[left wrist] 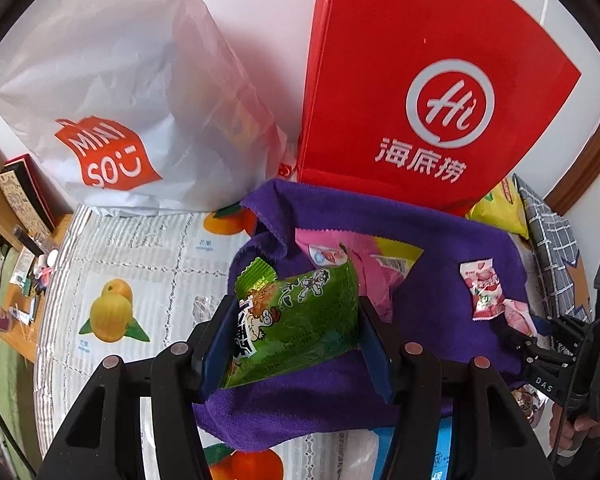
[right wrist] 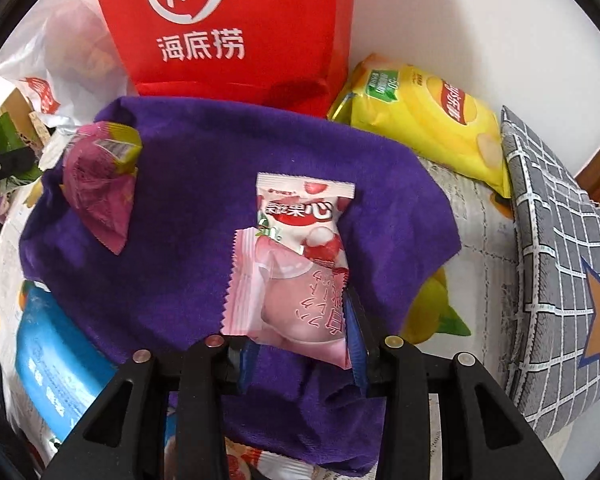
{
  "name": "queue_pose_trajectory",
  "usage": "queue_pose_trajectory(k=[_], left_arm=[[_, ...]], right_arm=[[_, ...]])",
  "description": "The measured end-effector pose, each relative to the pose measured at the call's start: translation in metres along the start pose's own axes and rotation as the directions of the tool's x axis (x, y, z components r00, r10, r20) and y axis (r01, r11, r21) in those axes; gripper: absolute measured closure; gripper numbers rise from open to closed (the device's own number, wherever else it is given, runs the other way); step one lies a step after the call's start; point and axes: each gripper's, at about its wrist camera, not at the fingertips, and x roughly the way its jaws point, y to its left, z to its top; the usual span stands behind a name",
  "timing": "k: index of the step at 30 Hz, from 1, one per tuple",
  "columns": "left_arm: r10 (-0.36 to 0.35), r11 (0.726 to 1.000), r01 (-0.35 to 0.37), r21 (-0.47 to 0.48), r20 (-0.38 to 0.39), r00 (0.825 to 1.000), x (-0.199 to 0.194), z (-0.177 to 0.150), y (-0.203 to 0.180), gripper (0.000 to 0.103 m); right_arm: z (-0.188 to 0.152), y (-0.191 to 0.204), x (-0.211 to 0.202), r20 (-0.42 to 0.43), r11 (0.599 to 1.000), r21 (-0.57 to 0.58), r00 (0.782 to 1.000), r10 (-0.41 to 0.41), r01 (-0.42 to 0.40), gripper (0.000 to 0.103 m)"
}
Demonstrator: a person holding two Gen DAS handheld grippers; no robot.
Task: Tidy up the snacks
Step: 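Carry both packets over the purple towel and lower them onto it, then open the right tool to drop the pink packet while the left tool releases the green bag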
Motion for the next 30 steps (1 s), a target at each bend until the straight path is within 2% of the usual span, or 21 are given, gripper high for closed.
queue_pose_trajectory(k=[6, 9, 20, 30], left_arm=[[0.004, 1.0, -0.003, 0.023, -0.04, 0.999, 0.009, -0.004, -0.008, 0.047], [0.0, 0.999, 0.002, 0.034, -0.056, 0.998, 0.013, -0.005, -0.012, 0.047], [0.023, 0.997, -0.017, 0.079, -0.079, 0.997, 0.018, -0.008, -0.024, 0.047], [0.033, 0.996, -0.024, 0.088, -0.093, 0.995, 0.022, -0.008, -0.025, 0.047]], right_arm=[[0.002, 0.003, -0.01, 0.033, 1.0, -0.014, 0.999, -0.006, 0.006, 0.055], [0.003, 0.004, -0.017, 0.06, 1.0, -0.014, 0.998, -0.003, 0.004, 0.047], [0.012, 0.004, -0.044, 0.139, 1.0, 0.004, 0.99, 0.003, -0.004, 0.045], [0.013, 0.008, -0.045, 0.139, 1.0, -0.008, 0.99, -0.015, 0.016, 0.045]])
